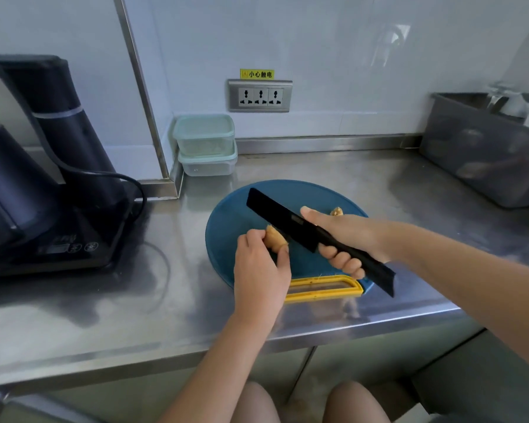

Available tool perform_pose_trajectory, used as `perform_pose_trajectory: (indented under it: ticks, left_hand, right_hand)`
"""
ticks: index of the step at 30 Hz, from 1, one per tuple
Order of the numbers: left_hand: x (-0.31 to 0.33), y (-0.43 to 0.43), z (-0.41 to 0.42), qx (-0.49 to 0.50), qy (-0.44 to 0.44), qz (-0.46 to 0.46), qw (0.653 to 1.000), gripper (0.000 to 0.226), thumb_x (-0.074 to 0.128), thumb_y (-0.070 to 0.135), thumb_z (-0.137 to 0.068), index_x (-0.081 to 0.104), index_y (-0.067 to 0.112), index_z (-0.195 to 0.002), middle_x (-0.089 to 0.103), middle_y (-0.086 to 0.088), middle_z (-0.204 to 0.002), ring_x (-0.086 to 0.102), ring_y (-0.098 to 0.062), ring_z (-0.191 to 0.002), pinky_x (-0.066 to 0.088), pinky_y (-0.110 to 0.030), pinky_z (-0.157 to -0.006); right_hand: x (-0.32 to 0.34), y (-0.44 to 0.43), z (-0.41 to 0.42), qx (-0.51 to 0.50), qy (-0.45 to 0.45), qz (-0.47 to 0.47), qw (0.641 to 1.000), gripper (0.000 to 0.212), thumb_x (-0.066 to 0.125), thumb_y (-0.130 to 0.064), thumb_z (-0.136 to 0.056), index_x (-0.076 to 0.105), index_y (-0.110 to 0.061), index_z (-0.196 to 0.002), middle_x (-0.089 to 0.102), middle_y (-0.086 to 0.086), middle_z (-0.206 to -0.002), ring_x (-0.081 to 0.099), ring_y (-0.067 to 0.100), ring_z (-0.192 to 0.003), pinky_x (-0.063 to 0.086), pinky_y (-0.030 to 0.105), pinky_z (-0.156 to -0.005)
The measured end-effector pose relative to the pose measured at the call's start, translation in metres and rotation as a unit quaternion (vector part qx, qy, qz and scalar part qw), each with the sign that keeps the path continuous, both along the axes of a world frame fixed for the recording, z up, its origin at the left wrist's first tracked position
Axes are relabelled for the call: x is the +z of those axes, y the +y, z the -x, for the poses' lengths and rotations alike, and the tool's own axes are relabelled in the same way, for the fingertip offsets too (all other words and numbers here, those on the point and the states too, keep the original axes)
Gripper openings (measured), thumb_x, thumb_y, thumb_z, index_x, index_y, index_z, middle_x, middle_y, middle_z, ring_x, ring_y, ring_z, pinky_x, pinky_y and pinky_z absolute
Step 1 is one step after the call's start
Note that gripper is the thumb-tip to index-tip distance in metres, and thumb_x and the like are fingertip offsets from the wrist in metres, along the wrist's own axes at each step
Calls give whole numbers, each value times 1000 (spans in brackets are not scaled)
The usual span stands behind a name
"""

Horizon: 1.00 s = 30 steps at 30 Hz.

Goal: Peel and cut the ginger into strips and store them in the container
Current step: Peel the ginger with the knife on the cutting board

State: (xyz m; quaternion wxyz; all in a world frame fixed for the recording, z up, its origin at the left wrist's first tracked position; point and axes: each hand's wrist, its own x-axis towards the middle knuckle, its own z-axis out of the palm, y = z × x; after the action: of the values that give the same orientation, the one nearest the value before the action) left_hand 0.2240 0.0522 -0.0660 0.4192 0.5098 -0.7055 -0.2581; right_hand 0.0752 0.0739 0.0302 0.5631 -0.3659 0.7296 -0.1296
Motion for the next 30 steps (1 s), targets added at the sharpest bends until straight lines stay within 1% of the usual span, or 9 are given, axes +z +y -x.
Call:
perform_pose_trajectory:
  ticks: [3, 7, 9, 13, 18, 21, 24, 27, 30]
  left_hand:
    - [-1, -1, 0, -3, 16, 8, 1000, 23, 65, 27, -87, 48, 21, -102, 52, 7, -96, 50, -7, -83, 46, -22, -73]
    - [1, 1, -1, -12, 9, 7, 1000, 21, 66, 30, -86, 50, 27, -99, 53, 10, -95, 51, -2, -81, 43, -13, -66]
    - [2, 1, -2, -11, 12, 1, 1000, 21, 67, 31, -85, 50, 29, -98, 53, 11, -95, 53, -2, -82, 44, -12, -65]
    - [2, 1, -3, -5, 7, -12, 1000, 24, 68, 36, -83, 51, 29, -99, 56, 12, -96, 54, -1, -83, 42, -11, -64]
    - [2, 2, -1, 2, 13, -14, 1000, 23, 65, 40, -84, 54, 29, -100, 59, 11, -93, 56, -3, -81, 44, -11, -64]
    - [2, 1, -2, 4, 21, -21, 1000, 25, 65, 41, -83, 57, 26, -102, 61, 10, -92, 58, -5, -82, 47, -13, -65]
    - [5, 0, -3, 2, 25, -32, 999, 27, 64, 42, -82, 58, 25, -101, 62, 11, -91, 59, -4, -81, 45, -9, -63]
    - [8, 0, -4, -2, 37, -44, 998, 20, 66, 38, -82, 58, 26, -95, 61, 14, -86, 58, 0, -78, 43, -2, -64]
    - [10, 0, -4, -3, 37, -53, 998, 13, 67, 34, -82, 56, 31, -88, 60, 18, -82, 58, 4, -76, 42, -1, -63]
  right_hand:
    - [20, 19, 20, -41, -63, 69, 995, 69, 29, -82, -80, 34, -19, -53, 26, -1, -47, 24, 13, -34, 25, 18, -35]
    - [36, 44, 30, -53, -80, 121, 988, 68, 35, -82, -72, 34, -17, -51, 26, 1, -49, 23, 14, -35, 26, 20, -35]
    - [31, 54, 26, -36, -51, 133, 989, 68, 35, -82, -70, 35, -17, -51, 28, 2, -48, 25, 16, -36, 27, 21, -36]
    - [4, 68, 14, 21, 52, 157, 986, 70, 29, -81, -75, 37, -16, -52, 34, 1, -46, 30, 17, -36, 32, 22, -40]
    - [-18, 68, 4, 35, 86, 166, 982, 71, 25, -83, -63, 34, -13, -54, 35, 4, -48, 32, 16, -36, 37, 26, -46]
    - [-22, 62, 0, 34, 96, 174, 979, 70, 24, -81, -68, 33, -14, -52, 33, 1, -44, 31, 15, -34, 36, 25, -45]
    - [-26, 58, -3, 49, 146, 192, 969, 70, 21, -80, -73, 32, -15, -52, 32, 1, -44, 30, 12, -34, 35, 22, -46]
    - [-32, 58, -5, 69, 191, 224, 953, 69, 19, -80, -74, 31, -15, -54, 31, 2, -51, 28, 12, -43, 36, 23, -55]
    - [-37, 60, -5, 82, 205, 246, 944, 68, 21, -79, -74, 27, -15, -54, 24, -2, -49, 24, 12, -43, 31, 21, -52]
